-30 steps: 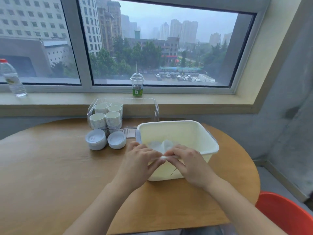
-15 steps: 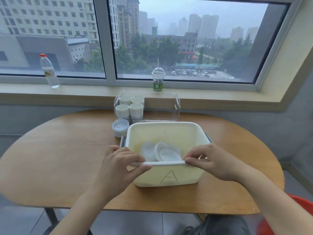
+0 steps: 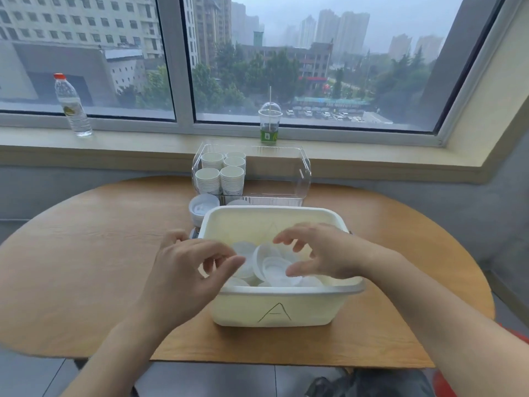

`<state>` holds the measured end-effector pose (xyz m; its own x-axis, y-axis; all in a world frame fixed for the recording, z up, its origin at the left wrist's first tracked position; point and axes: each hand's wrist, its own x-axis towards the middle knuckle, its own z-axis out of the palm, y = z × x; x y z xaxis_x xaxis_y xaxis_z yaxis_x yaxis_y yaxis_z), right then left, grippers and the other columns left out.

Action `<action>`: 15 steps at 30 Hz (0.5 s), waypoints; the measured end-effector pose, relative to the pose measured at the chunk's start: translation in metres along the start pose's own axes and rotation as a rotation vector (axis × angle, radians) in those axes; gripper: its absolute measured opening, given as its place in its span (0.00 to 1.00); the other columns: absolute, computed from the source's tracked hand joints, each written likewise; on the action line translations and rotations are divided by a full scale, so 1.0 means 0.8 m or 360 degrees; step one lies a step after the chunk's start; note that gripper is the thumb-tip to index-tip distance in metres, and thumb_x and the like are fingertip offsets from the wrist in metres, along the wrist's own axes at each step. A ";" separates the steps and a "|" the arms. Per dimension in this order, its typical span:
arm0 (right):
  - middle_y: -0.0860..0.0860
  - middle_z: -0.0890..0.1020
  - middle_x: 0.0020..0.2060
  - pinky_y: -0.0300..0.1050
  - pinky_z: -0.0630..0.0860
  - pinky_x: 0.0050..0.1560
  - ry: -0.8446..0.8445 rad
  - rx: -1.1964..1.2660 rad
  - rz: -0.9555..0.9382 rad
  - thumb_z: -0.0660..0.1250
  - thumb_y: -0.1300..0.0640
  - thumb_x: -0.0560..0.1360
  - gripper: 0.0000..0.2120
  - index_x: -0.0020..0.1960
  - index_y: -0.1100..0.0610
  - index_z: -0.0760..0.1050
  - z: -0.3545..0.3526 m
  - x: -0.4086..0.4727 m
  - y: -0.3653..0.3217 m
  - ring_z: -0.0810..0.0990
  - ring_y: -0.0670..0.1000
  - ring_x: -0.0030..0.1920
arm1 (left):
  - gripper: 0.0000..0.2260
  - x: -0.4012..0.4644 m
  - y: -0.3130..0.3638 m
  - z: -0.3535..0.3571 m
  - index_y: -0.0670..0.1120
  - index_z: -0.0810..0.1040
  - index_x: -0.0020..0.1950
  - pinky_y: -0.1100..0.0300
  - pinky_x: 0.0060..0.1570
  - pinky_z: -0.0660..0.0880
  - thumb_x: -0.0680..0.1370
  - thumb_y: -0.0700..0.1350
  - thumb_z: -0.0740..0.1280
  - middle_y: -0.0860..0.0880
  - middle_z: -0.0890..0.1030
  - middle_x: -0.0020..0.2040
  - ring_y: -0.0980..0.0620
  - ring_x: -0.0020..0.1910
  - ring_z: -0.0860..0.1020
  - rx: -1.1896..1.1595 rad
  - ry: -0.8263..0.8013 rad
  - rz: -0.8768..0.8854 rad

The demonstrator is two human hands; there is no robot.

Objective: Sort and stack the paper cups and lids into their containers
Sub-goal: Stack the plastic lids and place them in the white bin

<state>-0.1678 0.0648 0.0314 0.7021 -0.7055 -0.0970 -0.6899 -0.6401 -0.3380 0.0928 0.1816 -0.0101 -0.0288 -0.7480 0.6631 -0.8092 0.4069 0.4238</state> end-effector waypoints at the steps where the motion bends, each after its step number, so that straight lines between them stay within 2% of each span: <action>1: 0.38 0.74 0.65 0.37 0.72 0.59 -0.0054 -0.0060 0.0001 0.76 0.40 0.75 0.31 0.74 0.38 0.69 0.000 0.008 -0.003 0.76 0.40 0.61 | 0.12 0.010 -0.002 -0.001 0.56 0.82 0.41 0.54 0.57 0.69 0.80 0.60 0.68 0.60 0.79 0.33 0.59 0.35 0.78 -0.0035 0.0018 0.0011; 4: 0.40 0.69 0.72 0.44 0.68 0.69 -0.0212 -0.0240 0.0049 0.75 0.35 0.72 0.41 0.79 0.35 0.59 0.002 0.029 -0.009 0.72 0.45 0.70 | 0.07 0.043 -0.009 0.000 0.53 0.84 0.43 0.65 0.50 0.73 0.79 0.52 0.71 0.59 0.81 0.36 0.56 0.39 0.80 -0.0183 0.0007 -0.0012; 7: 0.43 0.65 0.77 0.50 0.66 0.75 -0.0375 -0.0351 0.0118 0.75 0.31 0.70 0.50 0.82 0.36 0.50 0.009 0.046 -0.012 0.68 0.50 0.75 | 0.02 0.071 -0.024 0.009 0.54 0.86 0.48 0.69 0.45 0.73 0.79 0.50 0.74 0.61 0.83 0.40 0.57 0.43 0.81 -0.0273 -0.0192 -0.0026; 10: 0.44 0.63 0.80 0.50 0.65 0.75 -0.0431 -0.0375 0.0134 0.75 0.31 0.70 0.52 0.83 0.37 0.47 0.022 0.054 -0.012 0.67 0.50 0.76 | 0.06 0.082 -0.044 0.026 0.58 0.84 0.55 0.63 0.48 0.75 0.79 0.52 0.75 0.62 0.84 0.44 0.59 0.46 0.82 -0.0302 -0.0449 -0.0010; 15: 0.44 0.67 0.77 0.46 0.66 0.71 -0.0341 -0.0340 0.0118 0.75 0.34 0.72 0.48 0.82 0.38 0.51 0.033 0.059 -0.006 0.69 0.50 0.74 | 0.08 0.080 -0.068 0.036 0.60 0.83 0.57 0.56 0.53 0.77 0.79 0.51 0.75 0.62 0.84 0.47 0.56 0.49 0.82 -0.0444 -0.0507 -0.0080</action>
<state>-0.1269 0.0430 0.0040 0.6539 -0.6869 -0.3171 -0.7462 -0.6548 -0.1205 0.1181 0.0964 -0.0089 -0.2083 -0.8774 0.4321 -0.6257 0.4591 0.6306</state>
